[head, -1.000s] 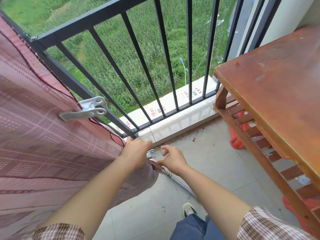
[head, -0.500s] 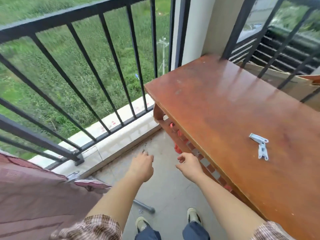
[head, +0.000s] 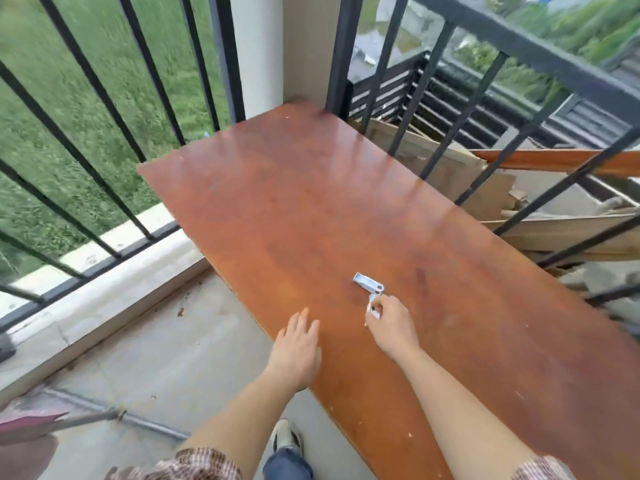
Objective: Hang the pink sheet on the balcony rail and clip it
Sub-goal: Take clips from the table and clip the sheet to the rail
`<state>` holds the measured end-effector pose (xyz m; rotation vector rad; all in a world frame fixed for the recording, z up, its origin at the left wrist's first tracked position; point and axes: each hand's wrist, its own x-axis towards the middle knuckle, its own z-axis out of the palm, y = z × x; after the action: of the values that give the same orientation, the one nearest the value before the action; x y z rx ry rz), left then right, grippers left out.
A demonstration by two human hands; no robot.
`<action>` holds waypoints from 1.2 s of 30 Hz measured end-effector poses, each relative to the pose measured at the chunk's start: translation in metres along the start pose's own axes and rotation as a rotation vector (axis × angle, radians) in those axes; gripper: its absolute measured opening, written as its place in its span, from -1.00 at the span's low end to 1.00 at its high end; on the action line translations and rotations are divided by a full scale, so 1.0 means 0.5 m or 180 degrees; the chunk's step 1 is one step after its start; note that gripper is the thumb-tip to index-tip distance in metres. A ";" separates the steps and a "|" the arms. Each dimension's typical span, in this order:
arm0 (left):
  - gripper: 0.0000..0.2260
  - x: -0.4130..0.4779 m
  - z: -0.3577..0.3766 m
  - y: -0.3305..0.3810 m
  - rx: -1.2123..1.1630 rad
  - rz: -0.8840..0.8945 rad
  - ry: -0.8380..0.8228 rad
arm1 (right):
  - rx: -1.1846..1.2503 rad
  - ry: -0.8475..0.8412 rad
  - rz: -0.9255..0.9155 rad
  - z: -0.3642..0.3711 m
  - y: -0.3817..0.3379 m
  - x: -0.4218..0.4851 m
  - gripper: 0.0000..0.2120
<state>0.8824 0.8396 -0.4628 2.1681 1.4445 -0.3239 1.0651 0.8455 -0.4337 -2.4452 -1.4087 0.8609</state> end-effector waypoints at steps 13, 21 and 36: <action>-0.39 0.055 0.045 -0.043 0.0245 -0.0281 -0.0122 | -0.1700 -0.0093 -0.0438 0.020 -0.021 0.171 -0.72; -0.39 0.056 0.012 -0.041 0.0062 -0.0357 -0.0557 | -0.1898 -0.0147 -0.0838 -0.002 -0.080 0.169 -0.75; -0.59 -0.309 -0.091 -0.396 -0.1417 -0.2107 0.0656 | -0.0109 -0.1582 -0.1215 0.250 -0.519 -0.123 -0.64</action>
<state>0.6357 0.8025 -0.4087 1.3629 2.0965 0.0094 0.7813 0.9167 -0.3987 -1.9481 -1.9763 1.4066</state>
